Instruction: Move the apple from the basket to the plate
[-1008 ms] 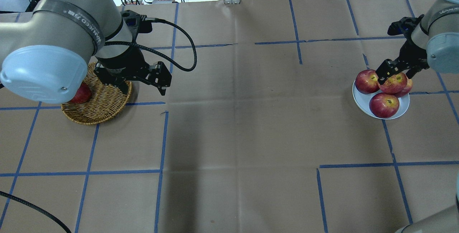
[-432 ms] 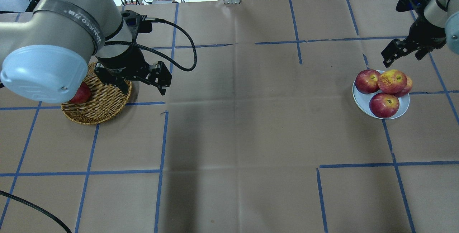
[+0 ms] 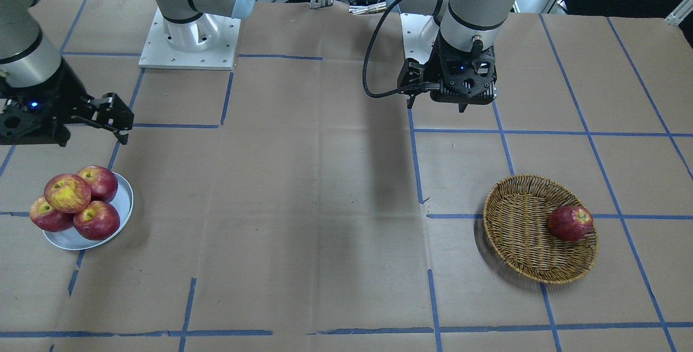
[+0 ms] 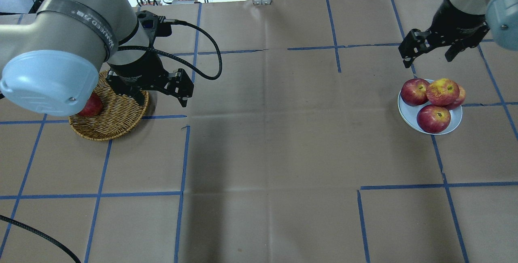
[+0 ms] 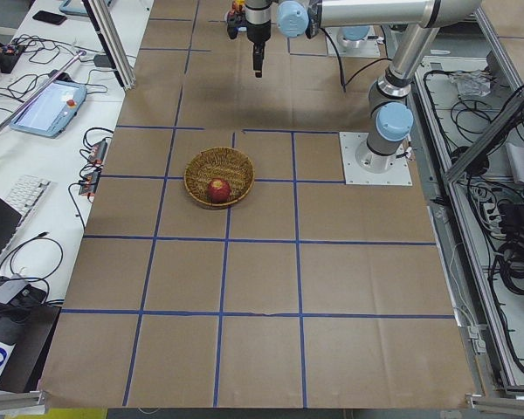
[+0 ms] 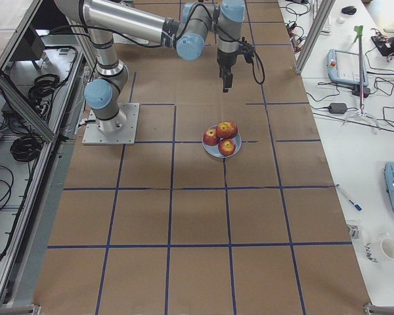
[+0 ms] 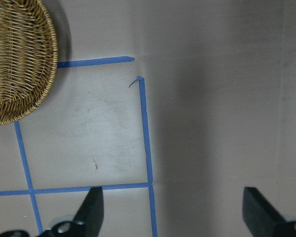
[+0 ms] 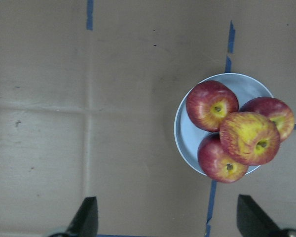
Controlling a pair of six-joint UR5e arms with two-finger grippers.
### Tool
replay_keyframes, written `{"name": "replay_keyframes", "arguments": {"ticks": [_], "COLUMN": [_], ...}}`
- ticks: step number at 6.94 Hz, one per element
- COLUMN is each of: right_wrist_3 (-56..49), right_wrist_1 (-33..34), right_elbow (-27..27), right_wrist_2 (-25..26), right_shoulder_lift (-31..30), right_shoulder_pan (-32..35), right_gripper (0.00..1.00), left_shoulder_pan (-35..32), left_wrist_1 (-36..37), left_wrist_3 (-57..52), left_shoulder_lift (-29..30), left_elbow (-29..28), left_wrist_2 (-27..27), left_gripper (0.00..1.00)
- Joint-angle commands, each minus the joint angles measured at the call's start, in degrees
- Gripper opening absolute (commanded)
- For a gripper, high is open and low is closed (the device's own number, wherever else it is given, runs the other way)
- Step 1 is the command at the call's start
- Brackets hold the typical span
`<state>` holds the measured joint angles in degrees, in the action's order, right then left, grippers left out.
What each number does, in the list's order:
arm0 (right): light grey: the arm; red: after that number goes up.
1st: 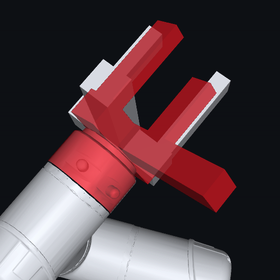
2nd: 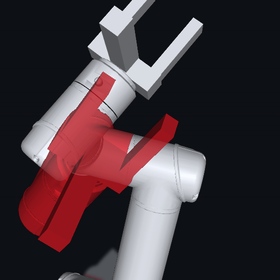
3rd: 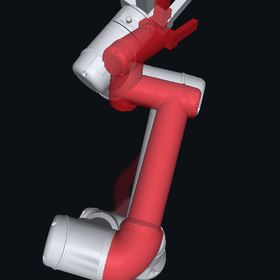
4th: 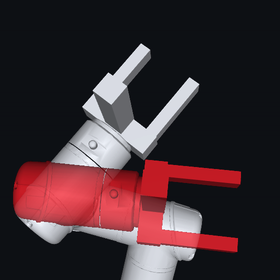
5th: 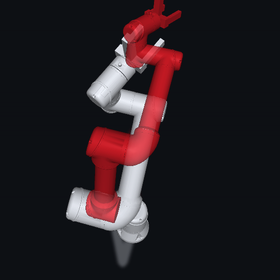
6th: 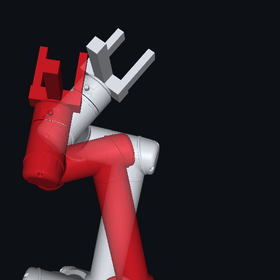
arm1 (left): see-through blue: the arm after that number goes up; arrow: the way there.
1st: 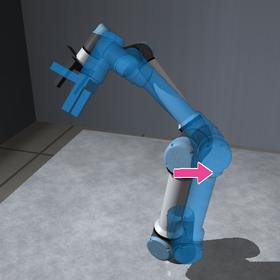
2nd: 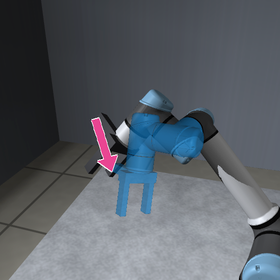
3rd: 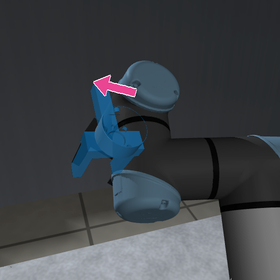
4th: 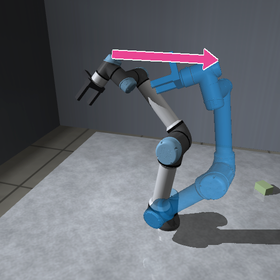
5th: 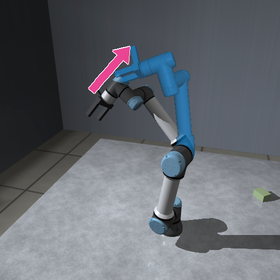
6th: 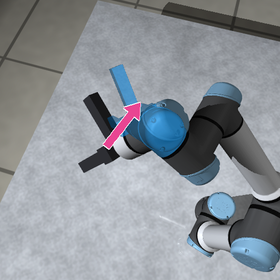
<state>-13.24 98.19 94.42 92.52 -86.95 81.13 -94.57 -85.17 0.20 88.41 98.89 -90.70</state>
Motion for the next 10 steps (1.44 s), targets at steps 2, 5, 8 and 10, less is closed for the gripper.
{"name": "replay_keyframes", "arguments": {"ticks": [2, 5, 8, 10], "right_wrist_3": [7.53, 6.83, 6.83, 6.83], "right_wrist_1": [-4.05, -5.12, -5.12, -5.03], "right_elbow": [-0.38, -0.2, -0.21, -0.12], "right_wrist_2": [-2.15, -2.26, -2.26, -2.34], "right_shoulder_lift": [-2.52, -4.45, -4.37, -4.37], "right_shoulder_pan": [7.64, 7.47, 7.38, 7.47], "right_gripper": [1.0, 1.0, 1.0, 1.0], "left_shoulder_pan": [0.0, 0.0, 0.0, 0.0], "left_wrist_1": [0.0, 0.0, 0.0, 0.0], "left_wrist_3": [-0.03, -0.03, -0.03, -0.03], "left_shoulder_lift": [0.01, 0.01, 0.01, 0.01], "left_elbow": [-0.01, 0.08, 0.08, 0.08], "left_wrist_2": [0.0, 0.0, 0.0, 0.0], "left_gripper": [0.99, 0.99, 0.99, 0.99]}}
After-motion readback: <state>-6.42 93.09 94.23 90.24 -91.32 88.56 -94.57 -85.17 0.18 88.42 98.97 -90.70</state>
